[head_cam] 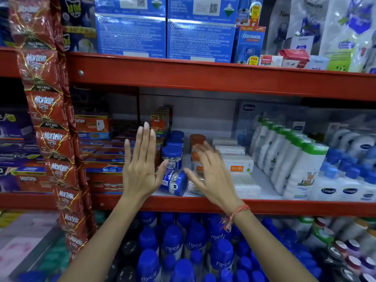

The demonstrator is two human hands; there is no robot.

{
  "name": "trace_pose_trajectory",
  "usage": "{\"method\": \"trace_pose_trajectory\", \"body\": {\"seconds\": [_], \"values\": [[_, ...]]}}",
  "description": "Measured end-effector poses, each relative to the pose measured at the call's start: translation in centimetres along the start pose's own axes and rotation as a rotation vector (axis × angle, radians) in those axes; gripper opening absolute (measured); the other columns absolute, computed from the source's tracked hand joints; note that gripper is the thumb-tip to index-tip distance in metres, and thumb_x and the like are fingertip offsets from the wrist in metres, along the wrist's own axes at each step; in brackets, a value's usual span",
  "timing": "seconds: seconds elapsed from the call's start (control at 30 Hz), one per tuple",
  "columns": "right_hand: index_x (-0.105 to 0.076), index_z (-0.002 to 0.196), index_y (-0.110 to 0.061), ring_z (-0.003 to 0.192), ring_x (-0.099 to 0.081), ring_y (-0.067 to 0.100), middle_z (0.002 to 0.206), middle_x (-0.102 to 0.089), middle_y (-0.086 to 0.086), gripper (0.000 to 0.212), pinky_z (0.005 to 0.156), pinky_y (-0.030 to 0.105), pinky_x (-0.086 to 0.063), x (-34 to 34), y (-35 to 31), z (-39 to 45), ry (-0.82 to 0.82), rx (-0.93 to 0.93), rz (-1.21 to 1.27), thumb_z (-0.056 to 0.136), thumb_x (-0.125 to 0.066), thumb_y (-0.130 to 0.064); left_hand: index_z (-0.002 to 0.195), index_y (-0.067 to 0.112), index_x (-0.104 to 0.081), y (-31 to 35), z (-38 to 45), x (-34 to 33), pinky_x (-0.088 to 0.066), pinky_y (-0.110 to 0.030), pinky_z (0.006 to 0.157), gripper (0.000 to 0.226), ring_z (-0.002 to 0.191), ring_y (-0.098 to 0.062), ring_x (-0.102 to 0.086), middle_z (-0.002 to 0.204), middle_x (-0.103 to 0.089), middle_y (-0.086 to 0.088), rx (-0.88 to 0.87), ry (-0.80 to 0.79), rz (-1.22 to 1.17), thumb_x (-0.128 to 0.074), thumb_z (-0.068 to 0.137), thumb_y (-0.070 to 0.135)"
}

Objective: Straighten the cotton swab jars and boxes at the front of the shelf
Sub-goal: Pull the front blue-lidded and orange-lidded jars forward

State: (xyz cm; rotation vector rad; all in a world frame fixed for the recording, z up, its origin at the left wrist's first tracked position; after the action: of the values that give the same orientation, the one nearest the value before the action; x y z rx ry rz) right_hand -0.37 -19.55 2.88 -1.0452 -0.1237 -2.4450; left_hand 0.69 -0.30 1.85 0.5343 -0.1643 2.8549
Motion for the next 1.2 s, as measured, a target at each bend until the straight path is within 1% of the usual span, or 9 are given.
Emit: {"method": "trace_pose_trajectory", "body": {"seconds": [0.07, 0.17, 0.37, 0.5, 0.6, 0.73, 0.83, 0.97, 1.2], "values": [[-0.041, 0.137, -0.018, 0.131, -0.039, 0.011, 0.137, -0.049, -0.002, 0.067, 0.119, 0.037, -0.022, -1.2, -0.1, -0.7, -0.13, -0.007, 0.016, 0.087, -0.037, -0.063, 0.149, 0.003, -0.009, -0.4, -1.6, -0.4, 0.005, -0.044, 0.121, 0.07, 0.148, -0.023, -0.004, 0.159, 0.0, -0.01, 0.042, -0.031, -0.001, -0.024, 0.097, 0.048], [-0.046, 0.131, -0.02, 0.12, -0.049, 0.013, 0.128, -0.055, -0.002, 0.073, 0.111, 0.035, -0.035, -2.3, -0.2, -1.3, -0.205, -0.029, 0.004, 0.081, -0.038, -0.071, 0.149, 0.004, -0.01, -0.9, -4.5, -1.8, 0.007, -0.046, 0.12, 0.069, 0.148, -0.021, -0.003, 0.16, 0.003, -0.007, 0.002, -0.031, 0.061, -0.021, 0.098, 0.049], [-0.05, 0.128, -0.022, 0.125, -0.048, 0.013, 0.129, -0.059, -0.002, 0.084, 0.116, 0.039, -0.018, -3.1, -0.2, 0.0, -0.26, 0.035, -0.104, 0.069, -0.038, -0.081, 0.149, 0.005, -0.013, -1.5, -4.7, -2.7, 0.005, -0.05, 0.12, 0.068, 0.148, -0.021, -0.007, 0.161, -0.001, -0.005, -0.045, 0.035, 0.065, -0.023, 0.097, 0.048], [-0.051, 0.126, -0.024, 0.122, -0.05, 0.012, 0.126, -0.061, -0.004, 0.082, 0.111, 0.04, -0.027, -3.3, -0.3, 0.2, -0.285, 0.01, -0.111, 0.065, -0.046, -0.079, 0.149, 0.006, -0.013, -1.5, -5.1, -2.9, 0.004, -0.05, 0.12, 0.068, 0.148, -0.021, -0.009, 0.161, -0.002, -0.005, -0.024, 0.061, 0.034, -0.026, 0.096, 0.045], [-0.047, 0.123, -0.027, 0.112, -0.057, 0.013, 0.115, -0.066, -0.007, 0.081, 0.111, 0.036, -0.028, -2.9, -0.6, 1.0, -0.312, -0.015, -0.015, 0.058, -0.057, -0.075, 0.15, 0.006, -0.012, -1.6, -5.0, -2.8, 0.005, -0.049, 0.12, 0.067, 0.148, -0.021, -0.009, 0.161, -0.003, -0.005, -0.019, 0.054, 0.037, -0.02, 0.097, 0.047], [-0.036, 0.122, -0.031, 0.098, -0.062, 0.01, 0.103, -0.058, -0.015, 0.084, 0.09, 0.033, -0.053, -1.6, -0.8, 2.7, -0.335, -0.113, 0.312, 0.052, -0.076, -0.054, 0.149, 0.006, -0.014, -1.5, -5.1, -2.8, 0.005, -0.049, 0.12, 0.066, 0.147, -0.022, -0.01, 0.161, -0.004, -0.006, -0.014, 0.036, 0.042, -0.018, 0.098, 0.047], [-0.037, 0.126, -0.025, 0.099, -0.06, 0.011, 0.103, -0.054, -0.015, 0.084, 0.086, 0.033, -0.054, -1.1, -1.4, 3.8, -0.368, -0.109, 0.395, 0.057, -0.079, -0.047, 0.15, 0.007, -0.013, -1.5, -5.0, -2.8, 0.004, -0.049, 0.12, 0.065, 0.147, -0.021, -0.01, 0.161, -0.004, -0.005, -0.009, 0.031, 0.037, -0.018, 0.099, 0.047], [-0.036, 0.127, -0.025, 0.105, -0.058, 0.014, 0.113, -0.063, -0.007, 0.081, 0.085, 0.03, -0.051, -1.9, -2.3, 4.7, -0.439, -0.096, 0.402, 0.06, -0.078, -0.045, 0.15, 0.007, -0.013, -1.3, -5.0, -2.8, 0.004, -0.048, 0.12, 0.064, 0.147, -0.021, -0.01, 0.161, -0.004, -0.005, -0.004, 0.015, 0.016, -0.018, 0.099, 0.046], [-0.035, 0.13, -0.027, 0.116, -0.054, 0.017, 0.122, -0.062, -0.007, 0.083, 0.094, 0.033, -0.048, -3.0, -3.0, 5.2, -0.488, -0.098, 0.424, 0.062, -0.078, -0.046, 0.15, 0.007, -0.014, -1.7, -4.7, -2.8, 0.003, -0.047, 0.121, 0.063, 0.147, -0.021, -0.011, 0.161, -0.004, -0.005, 0.006, 0.01, -0.004, -0.018, 0.099, 0.044]]}}
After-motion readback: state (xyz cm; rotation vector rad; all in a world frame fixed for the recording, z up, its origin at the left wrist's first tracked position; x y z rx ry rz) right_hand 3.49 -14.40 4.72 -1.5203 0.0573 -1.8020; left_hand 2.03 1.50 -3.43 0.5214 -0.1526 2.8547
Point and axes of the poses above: each hand's wrist, its own z-axis towards the middle knuckle, its own x-axis out of the back of the hand, y = z × x, the point moved 2 cm from there along z, towards the middle knuckle
